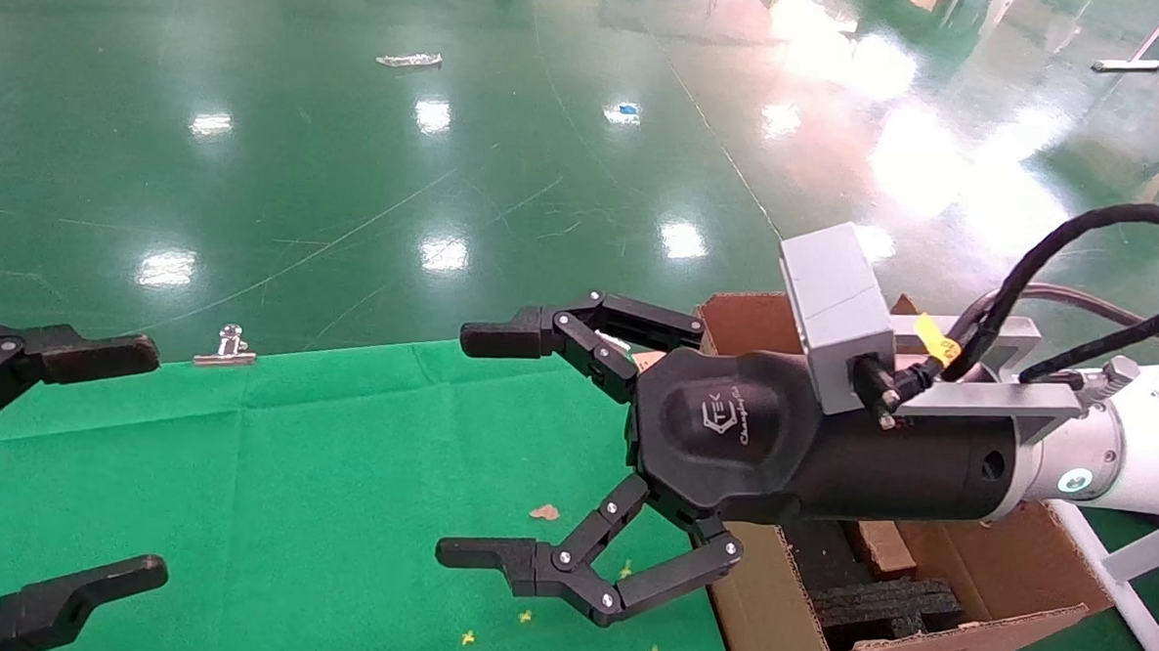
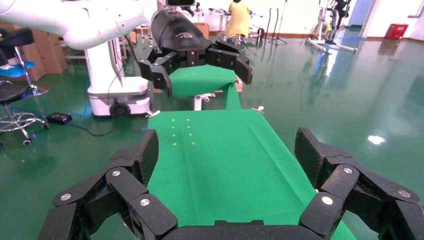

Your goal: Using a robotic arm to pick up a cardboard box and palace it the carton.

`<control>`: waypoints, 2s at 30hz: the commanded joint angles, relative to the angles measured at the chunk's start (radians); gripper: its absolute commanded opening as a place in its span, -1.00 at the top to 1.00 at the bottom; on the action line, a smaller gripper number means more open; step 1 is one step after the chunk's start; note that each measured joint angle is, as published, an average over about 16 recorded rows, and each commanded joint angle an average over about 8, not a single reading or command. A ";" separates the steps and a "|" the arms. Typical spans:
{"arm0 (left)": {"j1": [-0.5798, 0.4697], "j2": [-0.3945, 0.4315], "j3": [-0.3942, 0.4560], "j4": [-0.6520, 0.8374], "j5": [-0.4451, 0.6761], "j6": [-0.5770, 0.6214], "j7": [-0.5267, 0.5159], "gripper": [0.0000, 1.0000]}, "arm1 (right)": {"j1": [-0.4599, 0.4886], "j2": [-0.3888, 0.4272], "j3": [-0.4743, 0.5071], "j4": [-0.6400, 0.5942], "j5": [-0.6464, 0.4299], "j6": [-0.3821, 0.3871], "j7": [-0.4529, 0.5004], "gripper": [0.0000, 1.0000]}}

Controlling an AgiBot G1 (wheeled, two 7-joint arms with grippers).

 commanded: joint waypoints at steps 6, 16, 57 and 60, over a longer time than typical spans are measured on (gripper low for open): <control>0.000 0.000 0.000 0.000 0.000 0.000 0.000 -0.94 | 0.013 -0.002 -0.014 -0.011 -0.008 0.003 0.003 -1.00; 0.000 0.000 0.000 0.000 0.000 0.000 0.000 -1.00 | 0.022 -0.003 -0.022 -0.018 -0.013 0.006 0.005 -1.00; 0.000 0.000 0.000 0.000 0.000 0.000 0.000 -1.00 | 0.028 -0.005 -0.029 -0.023 -0.017 0.007 0.007 -1.00; 0.000 0.000 0.000 0.000 0.000 0.000 0.000 -1.00 | 0.029 -0.005 -0.029 -0.023 -0.017 0.007 0.007 -1.00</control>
